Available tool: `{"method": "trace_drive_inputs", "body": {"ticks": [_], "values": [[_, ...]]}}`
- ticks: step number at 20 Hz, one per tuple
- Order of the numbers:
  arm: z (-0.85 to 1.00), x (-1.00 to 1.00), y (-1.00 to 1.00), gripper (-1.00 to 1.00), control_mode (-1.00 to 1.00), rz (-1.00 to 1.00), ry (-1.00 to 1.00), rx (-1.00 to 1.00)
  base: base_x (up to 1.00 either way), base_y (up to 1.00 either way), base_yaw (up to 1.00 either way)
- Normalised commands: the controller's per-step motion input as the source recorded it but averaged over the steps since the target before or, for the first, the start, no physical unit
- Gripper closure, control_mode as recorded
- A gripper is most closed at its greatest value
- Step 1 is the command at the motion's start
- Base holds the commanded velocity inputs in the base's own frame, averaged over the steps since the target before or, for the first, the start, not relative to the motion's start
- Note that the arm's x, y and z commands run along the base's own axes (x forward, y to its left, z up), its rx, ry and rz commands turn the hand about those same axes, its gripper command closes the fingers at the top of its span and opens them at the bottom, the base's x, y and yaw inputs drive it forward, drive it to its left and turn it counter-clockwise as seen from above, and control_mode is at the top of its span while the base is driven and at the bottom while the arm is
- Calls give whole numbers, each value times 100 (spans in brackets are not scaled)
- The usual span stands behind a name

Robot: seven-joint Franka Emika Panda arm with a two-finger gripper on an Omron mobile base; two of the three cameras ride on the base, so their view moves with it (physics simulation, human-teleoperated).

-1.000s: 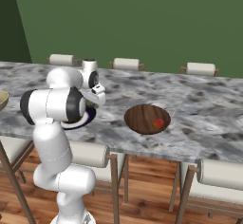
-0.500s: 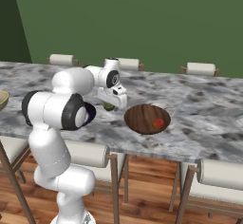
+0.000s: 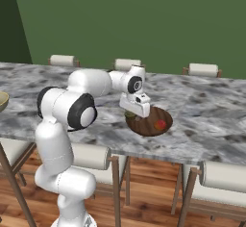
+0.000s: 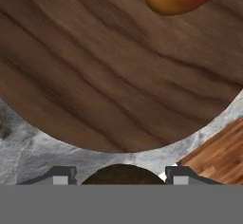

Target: Take the fruits from the plate on the dining counter and place two fruits in each bowl.

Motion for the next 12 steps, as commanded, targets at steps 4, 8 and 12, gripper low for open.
{"method": "trace_drive_inputs", "body": {"ticks": [4, 8, 12], "values": [[-13, 21, -47, 100, -100, -2, 8, 1, 0, 0, 0], [-11, 19, -8, 100, -100, 0, 9, 0, 0, 0, 0], [-19, 17, -1, 100, -100, 0, 11, 0, 0, 0, 0]]}}
